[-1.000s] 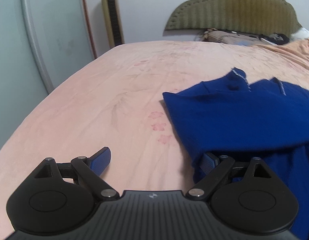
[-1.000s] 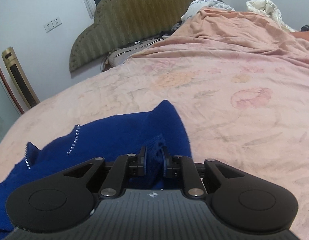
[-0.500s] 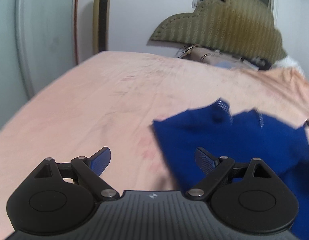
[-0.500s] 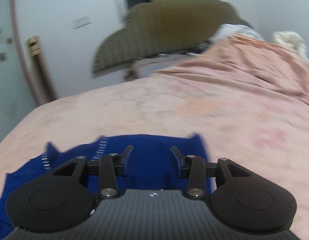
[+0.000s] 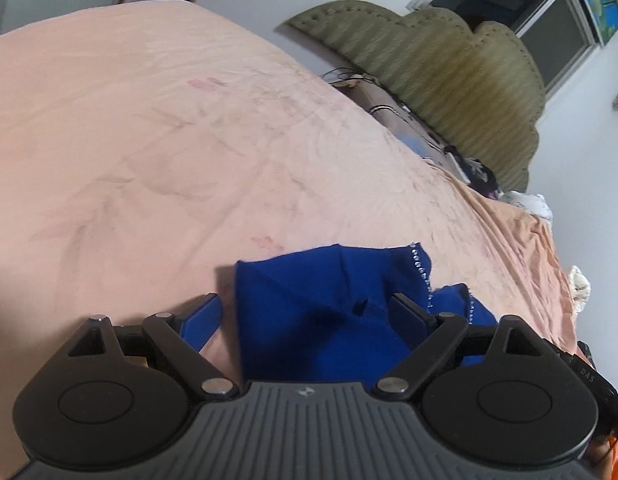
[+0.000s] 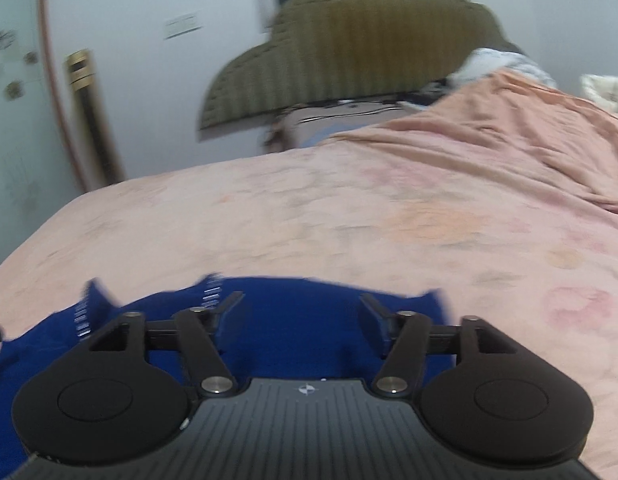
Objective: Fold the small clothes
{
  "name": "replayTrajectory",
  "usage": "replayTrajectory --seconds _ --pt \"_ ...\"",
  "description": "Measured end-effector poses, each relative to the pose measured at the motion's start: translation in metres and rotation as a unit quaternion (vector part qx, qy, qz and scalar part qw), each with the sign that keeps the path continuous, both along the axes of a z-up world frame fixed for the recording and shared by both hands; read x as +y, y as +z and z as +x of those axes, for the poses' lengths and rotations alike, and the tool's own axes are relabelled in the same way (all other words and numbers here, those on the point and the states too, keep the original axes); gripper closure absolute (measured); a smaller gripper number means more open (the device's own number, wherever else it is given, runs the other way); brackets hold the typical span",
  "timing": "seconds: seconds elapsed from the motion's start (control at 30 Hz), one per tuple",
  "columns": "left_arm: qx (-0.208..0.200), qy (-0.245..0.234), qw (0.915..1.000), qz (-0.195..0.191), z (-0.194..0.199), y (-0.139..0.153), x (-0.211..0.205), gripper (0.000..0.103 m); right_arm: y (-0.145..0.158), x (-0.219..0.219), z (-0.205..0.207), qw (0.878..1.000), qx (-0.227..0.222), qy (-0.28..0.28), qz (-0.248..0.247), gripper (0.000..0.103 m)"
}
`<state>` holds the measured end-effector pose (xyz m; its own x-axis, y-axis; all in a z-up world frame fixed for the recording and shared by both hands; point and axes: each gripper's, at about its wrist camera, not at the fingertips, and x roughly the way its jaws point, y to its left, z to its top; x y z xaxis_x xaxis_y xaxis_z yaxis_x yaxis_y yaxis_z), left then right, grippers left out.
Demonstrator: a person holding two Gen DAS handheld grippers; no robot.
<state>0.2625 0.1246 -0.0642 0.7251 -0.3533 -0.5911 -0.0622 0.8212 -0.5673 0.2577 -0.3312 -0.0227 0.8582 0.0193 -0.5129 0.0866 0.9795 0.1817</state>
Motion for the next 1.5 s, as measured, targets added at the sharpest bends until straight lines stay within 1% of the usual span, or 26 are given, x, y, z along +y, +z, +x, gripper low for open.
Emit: replayTrajectory --seconds 0.03,0.07,0.1,0.17,0.23,0.3,0.37,0.4,0.43,0.47,0.5,0.67,0.77,0.83,0.9,0.97,1.0,1.07,1.1,1.17,1.2,1.23,1.3,1.37,1.43,1.5 --pt "-0.006 -0.005 1.0 -0.003 0.001 -0.001 -0.001 0.023 -0.002 -0.013 0.001 1.0 0.002 -0.014 0.007 0.032" --pt "-0.007 -0.012 0.9999 -0.005 0.002 -0.003 -0.002 0.04 -0.003 -0.027 0.003 0.999 0.006 -0.028 0.019 0.031" --pt "-0.003 -0.019 0.9998 -0.003 0.006 -0.006 -0.003 0.047 -0.006 -0.042 0.006 0.999 0.013 -0.039 0.034 0.031" --pt "-0.012 -0.018 0.9997 0.01 0.007 -0.009 -0.007 0.074 -0.016 -0.064 0.015 0.997 0.042 -0.039 0.058 0.031" --pt "-0.01 -0.011 0.9996 0.022 0.006 -0.011 -0.009 0.089 -0.03 -0.077 0.026 0.993 0.077 -0.025 0.081 0.031" --pt "-0.019 -0.005 0.9992 0.035 0.004 -0.011 -0.01 0.094 -0.042 -0.081 0.034 0.991 0.094 -0.009 0.097 0.031" --pt "-0.023 0.0 0.9984 0.052 0.003 -0.01 -0.011 0.096 -0.046 -0.077 0.038 0.993 0.086 -0.006 0.087 0.032" --pt "-0.026 0.005 0.9977 0.062 0.002 -0.008 -0.012 0.097 -0.047 -0.075 0.041 0.993 0.082 -0.004 0.08 0.037" --pt "-0.028 0.01 0.9968 0.073 0.002 -0.006 -0.013 0.097 -0.047 -0.072 0.044 0.994 0.082 -0.002 0.075 0.055" --pt "-0.031 0.017 0.9954 0.088 0.001 -0.003 -0.014 0.098 -0.047 -0.07 0.048 0.994 0.084 0.001 0.069 0.089" --pt "-0.035 0.027 0.9928 0.111 0.002 0.0 -0.016 0.098 -0.047 -0.068 0.052 0.994 0.09 0.002 0.067 0.094" --pt "-0.051 0.067 0.9747 0.207 0.011 0.017 -0.018 0.098 -0.038 -0.063 0.055 0.998 0.064 -0.005 0.023 0.095" --pt "-0.064 0.086 0.9608 0.256 0.015 0.025 -0.02 0.098 -0.034 -0.063 0.05 0.999 0.041 -0.016 0.008 0.095" --pt "-0.063 0.108 0.9496 0.288 0.016 0.025 -0.023 0.098 -0.036 -0.061 0.05 0.998 0.045 -0.03 -0.015 0.095" --pt "-0.035 0.11 0.9449 0.306 0.02 0.014 -0.024 0.098 -0.043 -0.059 0.053 0.997 0.064 -0.03 -0.03 0.095" --pt "-0.009 0.104 0.9426 0.317 0.024 0.003 -0.024 0.098 -0.046 -0.055 0.051 0.996 0.068 -0.038 -0.046 0.087" --pt "-0.015 0.102 0.9386 0.329 0.022 0.002 -0.027 0.098 -0.041 -0.054 0.046 0.996 0.059 -0.048 -0.053 0.083" --pt "-0.018 0.096 0.9319 0.349 0.018 0.007 -0.032 0.095 -0.029 -0.052 0.032 0.994 0.036 -0.077 -0.065 0.061" --pt "-0.014 0.095 0.9329 0.347 0.016 0.011 -0.032 0.094 -0.02 -0.048 0.022 0.994 0.021 -0.083 -0.071 0.063" --pt "-0.009 0.103 0.936 0.337 0.011 0.021 -0.029 0.091 -0.006 -0.038 0.004 0.996 -0.003 -0.054 -0.077 0.06" --pt "-0.009 0.11 0.9343 0.339 0.006 0.025 -0.029 0.089 -0.001 -0.03 -0.006 0.997 -0.008 -0.023 -0.074 0.059" --pt "-0.01 0.116 0.931 0.346 0.0 0.029 -0.03 0.083 0.001 -0.023 -0.014 0.997 -0.008 0.006 -0.071 0.053" --pt "-0.014 0.121 0.9256 0.358 -0.012 0.036 -0.035 0.065 -0.001 -0.009 -0.024 0.996 0.007 0.066 -0.059 0.052" --pt "-0.023 0.114 0.9242 0.364 -0.024 0.037 -0.042 0.037 -0.01 0.001 -0.024 0.993 0.035 0.098 -0.053 0.051" --pt "-0.041 0.103 0.912 0.395 -0.035 0.031 -0.051 0.033 -0.024 0.008 -0.018 0.99 0.072 0.101 -0.067 0.05" --pt "-0.032 0.097 0.8793 0.465 -0.03 0.016 -0.06 0.033 -0.034 0.011 -0.012 0.99 0.094 0.071 -0.083 0.049"
